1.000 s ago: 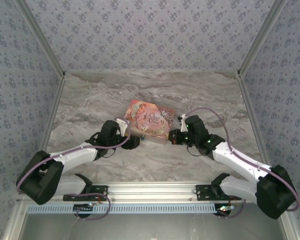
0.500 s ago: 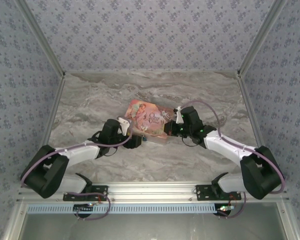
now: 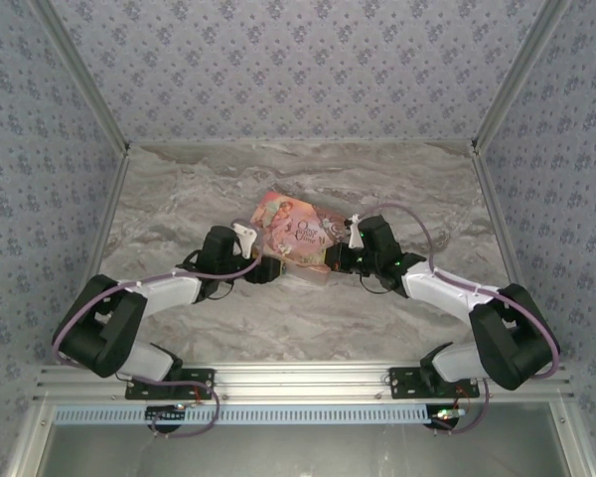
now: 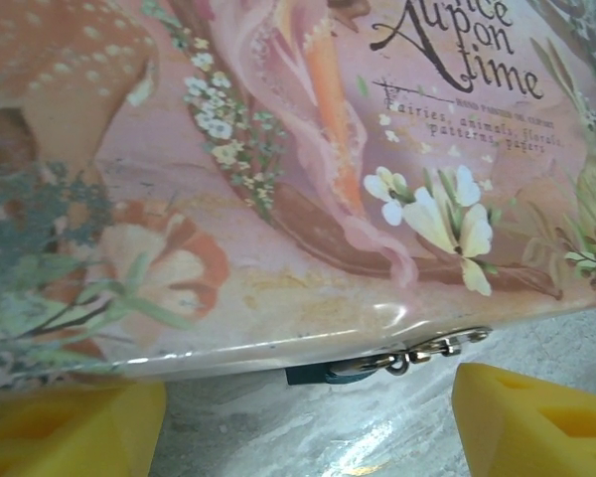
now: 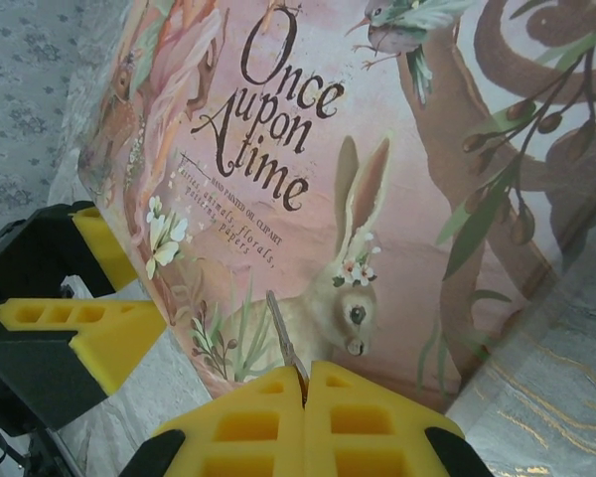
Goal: Unlock a padlock with a key
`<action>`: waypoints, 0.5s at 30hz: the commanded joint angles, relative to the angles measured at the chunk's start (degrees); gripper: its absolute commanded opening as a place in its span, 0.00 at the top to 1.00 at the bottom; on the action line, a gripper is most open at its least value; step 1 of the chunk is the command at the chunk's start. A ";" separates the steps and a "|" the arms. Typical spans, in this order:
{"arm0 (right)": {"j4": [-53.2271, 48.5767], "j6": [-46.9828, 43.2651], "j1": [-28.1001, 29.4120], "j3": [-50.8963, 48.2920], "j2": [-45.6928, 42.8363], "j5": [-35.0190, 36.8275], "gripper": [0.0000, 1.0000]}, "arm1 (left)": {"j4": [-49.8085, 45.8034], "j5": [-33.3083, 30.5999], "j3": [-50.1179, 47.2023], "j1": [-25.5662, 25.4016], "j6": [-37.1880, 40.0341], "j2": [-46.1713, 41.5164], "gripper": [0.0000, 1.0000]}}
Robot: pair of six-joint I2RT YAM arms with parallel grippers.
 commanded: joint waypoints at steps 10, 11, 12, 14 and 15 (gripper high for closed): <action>-3.14 0.54 1.33 -2.20 0.84 1.37 1.00 | 8.56 3.71 -1.56 -3.92 -0.81 3.49 0.29; -3.04 0.48 1.34 -2.23 0.79 1.31 1.00 | 9.24 3.60 -1.69 -4.18 -1.11 4.14 0.29; -2.96 0.44 1.41 -2.24 0.86 1.36 1.00 | 9.96 3.53 -1.79 -4.34 -1.33 4.64 0.30; -2.87 0.37 1.62 -2.30 0.84 1.29 1.00 | 11.85 3.29 -2.08 -4.66 -1.90 5.94 0.30; -2.79 0.39 1.61 -2.33 0.84 1.33 1.00 | 12.62 3.16 -2.11 -4.91 -2.15 6.49 0.30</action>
